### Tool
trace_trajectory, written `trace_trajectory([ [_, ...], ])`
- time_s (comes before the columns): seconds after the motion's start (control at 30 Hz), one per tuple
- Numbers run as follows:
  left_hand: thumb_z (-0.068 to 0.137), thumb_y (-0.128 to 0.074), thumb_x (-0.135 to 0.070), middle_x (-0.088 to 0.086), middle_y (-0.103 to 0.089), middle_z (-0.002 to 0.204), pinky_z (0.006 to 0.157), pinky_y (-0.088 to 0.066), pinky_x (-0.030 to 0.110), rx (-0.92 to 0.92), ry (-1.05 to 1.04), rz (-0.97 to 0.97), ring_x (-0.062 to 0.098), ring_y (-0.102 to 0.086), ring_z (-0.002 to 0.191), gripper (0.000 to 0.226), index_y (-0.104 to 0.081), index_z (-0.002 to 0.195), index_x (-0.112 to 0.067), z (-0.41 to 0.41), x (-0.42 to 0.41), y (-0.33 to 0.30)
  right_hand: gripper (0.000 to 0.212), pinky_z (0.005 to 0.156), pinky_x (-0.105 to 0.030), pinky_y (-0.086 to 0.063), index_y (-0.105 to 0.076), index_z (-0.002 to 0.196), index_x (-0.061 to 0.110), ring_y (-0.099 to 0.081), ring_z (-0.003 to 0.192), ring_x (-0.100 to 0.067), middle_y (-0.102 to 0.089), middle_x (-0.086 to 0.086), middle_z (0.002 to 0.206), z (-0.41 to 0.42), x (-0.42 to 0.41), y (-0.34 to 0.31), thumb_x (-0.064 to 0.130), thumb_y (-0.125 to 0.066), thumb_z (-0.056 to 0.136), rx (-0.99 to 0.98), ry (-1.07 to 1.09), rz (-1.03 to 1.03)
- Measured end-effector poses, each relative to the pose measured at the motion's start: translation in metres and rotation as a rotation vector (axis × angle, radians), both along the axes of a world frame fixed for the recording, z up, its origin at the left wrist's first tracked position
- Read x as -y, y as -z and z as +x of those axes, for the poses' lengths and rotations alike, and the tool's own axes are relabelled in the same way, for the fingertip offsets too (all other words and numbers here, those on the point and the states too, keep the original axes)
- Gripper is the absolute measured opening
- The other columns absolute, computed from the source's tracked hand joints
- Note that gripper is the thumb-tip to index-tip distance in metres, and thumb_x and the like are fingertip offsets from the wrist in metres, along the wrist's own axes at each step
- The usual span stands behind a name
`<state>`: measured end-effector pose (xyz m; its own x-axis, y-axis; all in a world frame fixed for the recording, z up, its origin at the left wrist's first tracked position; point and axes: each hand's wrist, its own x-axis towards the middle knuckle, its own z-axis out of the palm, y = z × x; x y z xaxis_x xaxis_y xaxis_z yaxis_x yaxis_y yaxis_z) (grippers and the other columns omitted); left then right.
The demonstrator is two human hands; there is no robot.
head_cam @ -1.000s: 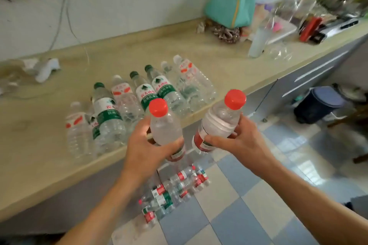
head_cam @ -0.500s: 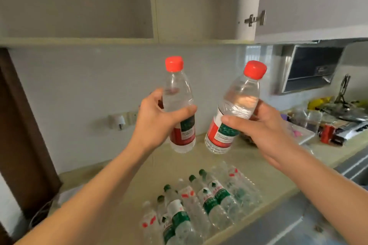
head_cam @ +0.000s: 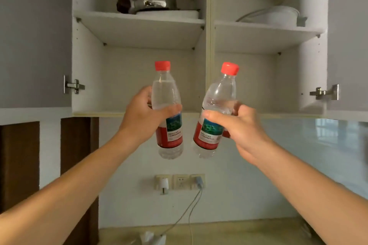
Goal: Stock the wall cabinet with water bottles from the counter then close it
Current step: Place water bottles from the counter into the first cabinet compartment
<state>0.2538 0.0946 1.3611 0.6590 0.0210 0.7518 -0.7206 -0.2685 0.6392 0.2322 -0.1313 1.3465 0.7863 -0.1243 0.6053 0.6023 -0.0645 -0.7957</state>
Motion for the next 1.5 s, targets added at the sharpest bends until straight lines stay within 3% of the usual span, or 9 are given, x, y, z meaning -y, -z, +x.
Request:
trace_trajectory([
  [0.1, 0.074, -0.085, -0.044, -0.026, -0.071, 0.097, 0.068, -0.050, 0.021, -0.001, -0.053, -0.015, -0.010, -0.066, 0.086, 0.038, -0.063, 0.106, -0.044, 0.008, -0.016, -0.026, 0.044, 0.073, -0.036, -0.055, -0.064, 0.100, 0.026, -0.075, 0.077, -0.007, -0.078, 0.011, 0.083, 0.023, -0.021, -0.036, 0.024, -0.093, 0.067, -0.019, -0.080, 0.032],
  [0.2, 0.073, -0.085, -0.045, -0.023, -0.072, 0.094, 0.066, -0.050, 0.023, -0.008, -0.097, -0.041, -0.002, -0.068, 0.086, 0.034, -0.063, 0.098, -0.046, 0.018, -0.031, -0.049, 0.057, 0.081, -0.042, -0.056, -0.063, 0.113, 0.020, -0.073, 0.093, -0.021, -0.077, -0.001, 0.099, 0.042, -0.039, -0.067, 0.027, -0.093, 0.065, -0.062, -0.141, 0.051],
  [0.3, 0.073, -0.084, -0.046, -0.020, -0.071, 0.094, 0.065, -0.050, 0.024, -0.011, -0.108, -0.076, 0.001, -0.068, 0.085, 0.033, -0.061, 0.096, -0.045, 0.029, -0.046, -0.070, 0.043, 0.073, -0.039, -0.057, -0.070, 0.101, 0.021, -0.074, 0.084, -0.020, -0.079, 0.001, 0.086, 0.060, -0.054, -0.090, 0.026, -0.092, 0.065, -0.045, -0.163, 0.016],
  [0.57, 0.078, -0.081, -0.045, -0.018, -0.065, 0.100, 0.068, -0.049, 0.028, 0.032, -0.086, -0.105, 0.005, -0.063, 0.091, 0.051, -0.059, 0.122, -0.034, 0.086, -0.077, -0.112, 0.040, 0.074, -0.040, -0.060, -0.070, 0.100, 0.023, -0.075, 0.085, -0.021, -0.077, 0.000, 0.090, 0.133, -0.089, -0.113, 0.034, -0.091, 0.068, 0.038, -0.020, -0.116],
  [0.67, 0.078, -0.080, -0.045, -0.013, -0.067, 0.108, 0.083, -0.055, 0.038, -0.005, -0.081, -0.056, 0.014, -0.066, 0.099, 0.057, -0.059, 0.129, -0.030, 0.123, -0.083, -0.119, 0.040, 0.075, -0.042, -0.061, -0.069, 0.099, 0.022, -0.075, 0.084, -0.023, -0.077, -0.002, 0.091, 0.165, -0.097, -0.116, 0.033, -0.091, 0.068, 0.008, 0.026, -0.119],
  [0.83, 0.076, -0.083, -0.047, -0.003, -0.063, 0.123, 0.098, -0.053, 0.048, -0.059, -0.103, -0.024, 0.023, -0.063, 0.111, 0.076, -0.051, 0.141, -0.028, 0.184, -0.085, -0.108, 0.032, 0.051, -0.024, -0.055, -0.067, 0.094, 0.025, -0.074, 0.064, -0.011, -0.076, 0.008, 0.073, 0.211, -0.103, -0.111, 0.036, -0.089, 0.073, 0.014, 0.102, -0.166],
  [1.03, 0.081, -0.079, -0.046, -0.008, -0.071, 0.102, 0.074, -0.056, 0.033, -0.039, -0.008, -0.093, 0.009, -0.069, 0.088, 0.027, -0.055, 0.092, -0.042, 0.234, -0.092, -0.088, 0.048, 0.078, -0.045, -0.064, -0.063, 0.110, 0.018, -0.075, 0.083, -0.022, -0.076, -0.003, 0.095, 0.234, -0.105, -0.113, 0.039, -0.087, 0.074, -0.020, 0.223, -0.361],
  [1.2, 0.072, -0.087, -0.044, -0.020, -0.073, 0.095, 0.058, -0.057, 0.020, -0.154, 0.048, 0.257, -0.001, -0.072, 0.081, 0.054, -0.055, 0.115, -0.047, 0.244, -0.109, -0.077, 0.081, 0.083, -0.040, -0.063, -0.045, 0.128, 0.018, -0.072, 0.096, -0.019, -0.068, -0.002, 0.113, 0.233, -0.096, -0.098, 0.035, -0.095, 0.066, -0.050, 0.275, -0.605],
  [1.5, 0.085, -0.081, -0.033, -0.027, -0.072, 0.090, 0.056, -0.053, 0.015, -0.172, 0.050, 0.348, -0.005, -0.069, 0.083, 0.039, -0.054, 0.109, -0.047, 0.273, -0.109, -0.077, 0.071, 0.087, -0.036, -0.061, -0.052, 0.126, 0.016, -0.070, 0.097, -0.017, -0.069, -0.002, 0.113, 0.280, -0.109, -0.099, 0.029, -0.093, 0.070, -0.088, 0.261, -0.609],
])
